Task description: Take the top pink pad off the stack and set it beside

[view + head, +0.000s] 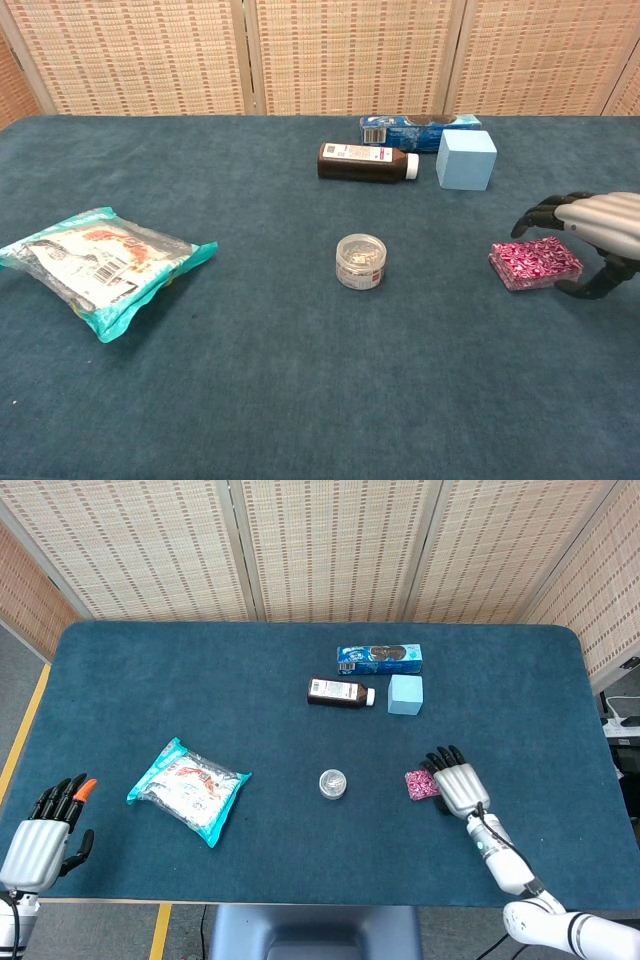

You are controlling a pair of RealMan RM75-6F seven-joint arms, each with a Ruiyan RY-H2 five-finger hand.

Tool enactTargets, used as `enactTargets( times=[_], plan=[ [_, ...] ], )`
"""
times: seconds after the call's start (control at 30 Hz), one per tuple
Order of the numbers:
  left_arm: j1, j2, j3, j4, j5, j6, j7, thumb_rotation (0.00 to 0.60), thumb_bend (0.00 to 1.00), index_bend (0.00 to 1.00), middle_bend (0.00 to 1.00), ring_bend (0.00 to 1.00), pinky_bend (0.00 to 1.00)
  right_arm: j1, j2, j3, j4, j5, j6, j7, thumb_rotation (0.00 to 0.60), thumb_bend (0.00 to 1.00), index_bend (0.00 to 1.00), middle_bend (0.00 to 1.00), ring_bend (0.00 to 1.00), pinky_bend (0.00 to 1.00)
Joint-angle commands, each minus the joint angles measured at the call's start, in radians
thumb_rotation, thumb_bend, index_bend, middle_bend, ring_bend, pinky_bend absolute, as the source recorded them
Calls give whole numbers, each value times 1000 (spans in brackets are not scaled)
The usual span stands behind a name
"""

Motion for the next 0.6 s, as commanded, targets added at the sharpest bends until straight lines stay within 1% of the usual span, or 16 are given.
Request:
enactTargets(
  times=[0.03, 0.17, 0.4, 0.6],
  plan=[
    [1, 0, 1, -1, 4, 4, 1, 600, 527, 0, 0, 0, 114, 6, -2, -2, -4, 7, -1, -3, 600, 309, 209, 122, 0, 0],
    [3, 1, 4, 0, 11, 10, -2, 600, 528, 0, 0, 0, 114, 13, -6, -6, -4, 23, -6, -12, 600, 309, 225, 134, 0, 0],
    [2, 0, 6, 1, 17, 8, -1, 600, 528, 0, 0, 0, 114, 19, -21, -10, -2, 41, 8, -20, 600, 309, 299, 182, 0, 0],
    [1, -1, 12, 2, 27, 8, 4, 600, 528, 0, 0, 0, 114, 23, -32, -11, 2, 50, 22, -20, 600, 309, 334, 207, 0, 0]
  ],
)
